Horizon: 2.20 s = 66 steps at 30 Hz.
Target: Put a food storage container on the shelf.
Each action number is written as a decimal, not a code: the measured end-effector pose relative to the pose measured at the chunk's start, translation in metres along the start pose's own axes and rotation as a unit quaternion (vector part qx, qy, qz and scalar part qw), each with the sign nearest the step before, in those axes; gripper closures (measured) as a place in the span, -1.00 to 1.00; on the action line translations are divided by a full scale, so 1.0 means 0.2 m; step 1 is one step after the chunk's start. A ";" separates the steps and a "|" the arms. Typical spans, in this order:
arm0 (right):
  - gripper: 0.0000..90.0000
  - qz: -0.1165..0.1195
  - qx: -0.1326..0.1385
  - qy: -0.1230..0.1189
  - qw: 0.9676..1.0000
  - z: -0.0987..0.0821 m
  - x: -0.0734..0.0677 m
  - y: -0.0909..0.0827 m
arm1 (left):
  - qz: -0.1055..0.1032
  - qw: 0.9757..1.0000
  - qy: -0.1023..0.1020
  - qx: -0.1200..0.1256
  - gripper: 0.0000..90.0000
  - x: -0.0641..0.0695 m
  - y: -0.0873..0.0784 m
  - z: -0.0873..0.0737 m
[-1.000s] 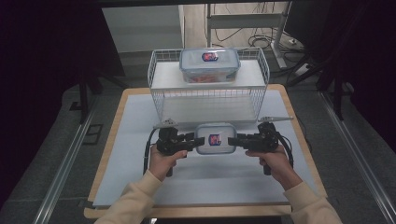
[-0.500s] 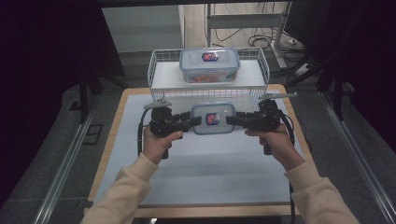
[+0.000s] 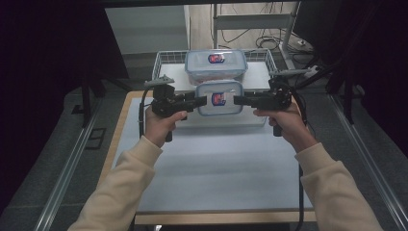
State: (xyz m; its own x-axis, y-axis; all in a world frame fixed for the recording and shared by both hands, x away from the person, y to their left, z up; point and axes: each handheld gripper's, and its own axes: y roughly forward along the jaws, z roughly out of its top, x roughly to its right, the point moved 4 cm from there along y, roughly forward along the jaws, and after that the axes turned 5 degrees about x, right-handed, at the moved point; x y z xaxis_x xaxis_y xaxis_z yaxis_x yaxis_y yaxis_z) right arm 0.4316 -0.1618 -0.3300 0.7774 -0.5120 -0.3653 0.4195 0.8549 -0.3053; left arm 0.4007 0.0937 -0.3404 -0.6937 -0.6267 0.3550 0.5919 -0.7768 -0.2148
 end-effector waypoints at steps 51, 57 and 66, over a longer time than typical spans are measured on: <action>0.10 -0.014 -0.008 0.069 0.998 0.58 0.40 0.28 | 0.002 0.994 -0.109 0.018 0.11 -0.46 0.31 0.53; -0.02 -0.029 0.004 0.087 0.996 0.57 0.41 0.31 | 0.010 0.991 -0.133 0.013 0.02 -0.49 0.34 0.52; -0.30 -0.050 0.014 0.113 0.992 0.56 0.43 0.35 | 0.013 0.988 -0.152 0.016 -0.16 -0.52 0.36 0.50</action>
State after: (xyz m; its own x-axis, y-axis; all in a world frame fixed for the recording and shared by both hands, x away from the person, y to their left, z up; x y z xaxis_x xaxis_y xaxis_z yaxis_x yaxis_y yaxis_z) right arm 0.5798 -0.1362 -0.2850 0.6080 -0.5972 -0.5232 0.5039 0.7995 -0.3270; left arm 0.5564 0.1097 -0.3018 -0.5260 -0.5957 0.6070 0.6240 -0.7553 -0.2005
